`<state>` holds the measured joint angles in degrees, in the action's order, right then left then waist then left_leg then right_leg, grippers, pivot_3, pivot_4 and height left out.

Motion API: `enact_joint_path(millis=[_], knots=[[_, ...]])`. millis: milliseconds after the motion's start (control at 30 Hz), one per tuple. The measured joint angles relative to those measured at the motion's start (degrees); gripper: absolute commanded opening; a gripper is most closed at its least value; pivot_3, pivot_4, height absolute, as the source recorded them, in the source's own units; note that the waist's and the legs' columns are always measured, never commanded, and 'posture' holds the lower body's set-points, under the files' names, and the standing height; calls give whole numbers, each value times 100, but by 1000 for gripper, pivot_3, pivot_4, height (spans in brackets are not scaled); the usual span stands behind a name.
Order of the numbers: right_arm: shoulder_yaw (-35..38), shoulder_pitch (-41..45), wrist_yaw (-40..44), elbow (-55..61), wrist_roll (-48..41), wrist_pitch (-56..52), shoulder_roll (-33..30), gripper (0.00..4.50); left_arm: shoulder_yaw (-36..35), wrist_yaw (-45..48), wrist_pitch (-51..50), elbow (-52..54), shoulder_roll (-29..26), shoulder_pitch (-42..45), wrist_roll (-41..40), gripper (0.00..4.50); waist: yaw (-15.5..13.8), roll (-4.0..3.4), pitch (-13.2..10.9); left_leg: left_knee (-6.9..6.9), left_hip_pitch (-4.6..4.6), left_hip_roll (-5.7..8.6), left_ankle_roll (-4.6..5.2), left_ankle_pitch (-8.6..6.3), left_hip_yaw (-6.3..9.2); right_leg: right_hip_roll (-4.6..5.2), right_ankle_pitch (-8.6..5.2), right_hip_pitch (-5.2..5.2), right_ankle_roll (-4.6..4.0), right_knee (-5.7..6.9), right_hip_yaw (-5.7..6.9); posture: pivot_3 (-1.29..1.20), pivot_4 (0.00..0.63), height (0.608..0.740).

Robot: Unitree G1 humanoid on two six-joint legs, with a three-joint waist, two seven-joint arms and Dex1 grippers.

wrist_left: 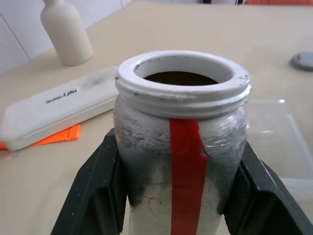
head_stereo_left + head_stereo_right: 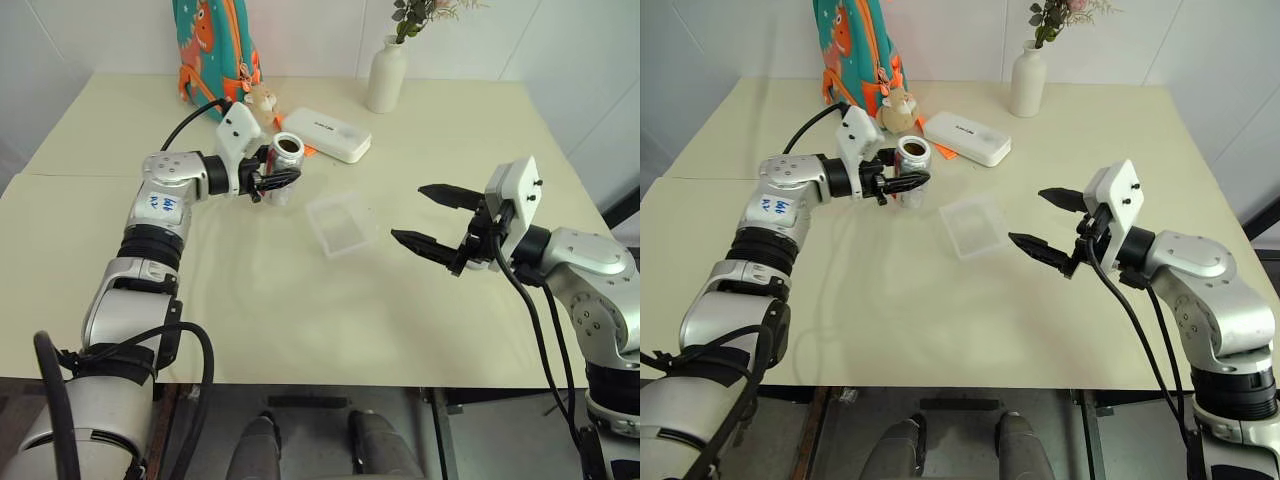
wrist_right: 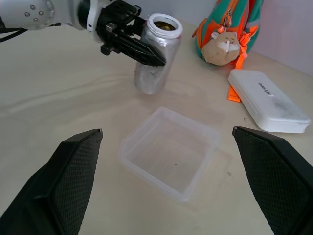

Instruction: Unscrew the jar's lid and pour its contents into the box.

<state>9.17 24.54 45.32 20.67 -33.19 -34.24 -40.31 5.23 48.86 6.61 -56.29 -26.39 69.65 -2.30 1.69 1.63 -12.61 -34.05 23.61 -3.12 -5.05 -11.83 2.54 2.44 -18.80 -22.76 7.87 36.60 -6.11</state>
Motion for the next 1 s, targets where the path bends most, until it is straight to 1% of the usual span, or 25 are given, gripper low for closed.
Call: enact_joint_path(millis=[133, 200, 233, 300, 433, 567, 667, 733, 867, 1000], knots=[[39, -325, -226, 37, 4, 1, 43, 4482, 398, -1228, 1059, -345, 84, 127, 911, 2029, -8, 0, 0, -7, 10, 0, 5, -9, -7, 1, 3, -6, 6, -9, -6, 0, 150, 740], [110, -403, -342, 111, -6, 1, 75, 4482, 820, -2302, 1617, -373, 80, 141, 1687, 2029, -13, 0, 0, -8, 11, -1, 6, -10, -6, 0, 4, -7, 7, -9, -6, 0, 150, 740], [148, -468, -402, 170, -10, 3, 108, 4482, 1213, -3239, 1877, -363, 30, 182, 2392, 2029, -20, 3, -2, -11, 11, -1, 6, -10, -5, 1, 4, -7, 8, -9, -6, 0, 150, 740], [153, -561, -492, 185, -14, 1, 180, 4482, 1883, -4598, 2222, -340, -136, 320, 3523, 2029, -16, 6, -3, -14, 13, 2, 5, -11, -9, 1, 7, -7, 13, -10, -12, 0, 150, 740], [153, -589, -601, 208, -28, -6, 229, 4482, 3106, -6884, 2486, -206, -396, 653, 5460, 2029, -25, 6, -3, -22, 15, 7, 8, -13, -16, 3, 12, -7, 22, -13, -17, 0, 150, 740], [153, -594, -690, 229, -60, -13, 270, 4482, 4063, -8586, 2473, -157, -433, 692, 6781, 2029, -23, 6, -3, -21, 17, 7, 7, -13, -17, 3, 11, -8, 23, -12, -18, 0, 150, 740], [153, -676, -762, 276, -85, -15, 299, 4482, 4518, -9634, 2170, -186, -401, 691, 7438, 2029, -27, 6, -3, -20, 23, 7, 7, -13, -17, 3, 11, -14, 24, -12, -18, 0, 150, 740], [153, -735, -825, 290, -98, -17, 335, 4482, 4690, -10146, 1844, -287, -376, 692, 7733, 2029, -26, 6, -3, -27, 41, 8, 8, -13, -17, 3, 12, -34, 25, -6, -17, 0, 150, 740], [153, -759, -886, 316, -153, -55, 400, 4482, 4852, -10662, 1492, -509, -326, 723, 7978, 2029, -39, 7, -3, -38, 63, 10, 6, -12, -18, 3, 11, -67, 25, 23, -19, 0, 150, 740], [153, -785, -901, 341, -163, -63, 437, 4482, 5031, -10969, 1433, -574, -300, 838, 8162, 2029, -61, 7, -3, -49, 63, 10, 4, -11, -20, 3, 11, -67, 25, 33, -20, 0, 150, 740]])
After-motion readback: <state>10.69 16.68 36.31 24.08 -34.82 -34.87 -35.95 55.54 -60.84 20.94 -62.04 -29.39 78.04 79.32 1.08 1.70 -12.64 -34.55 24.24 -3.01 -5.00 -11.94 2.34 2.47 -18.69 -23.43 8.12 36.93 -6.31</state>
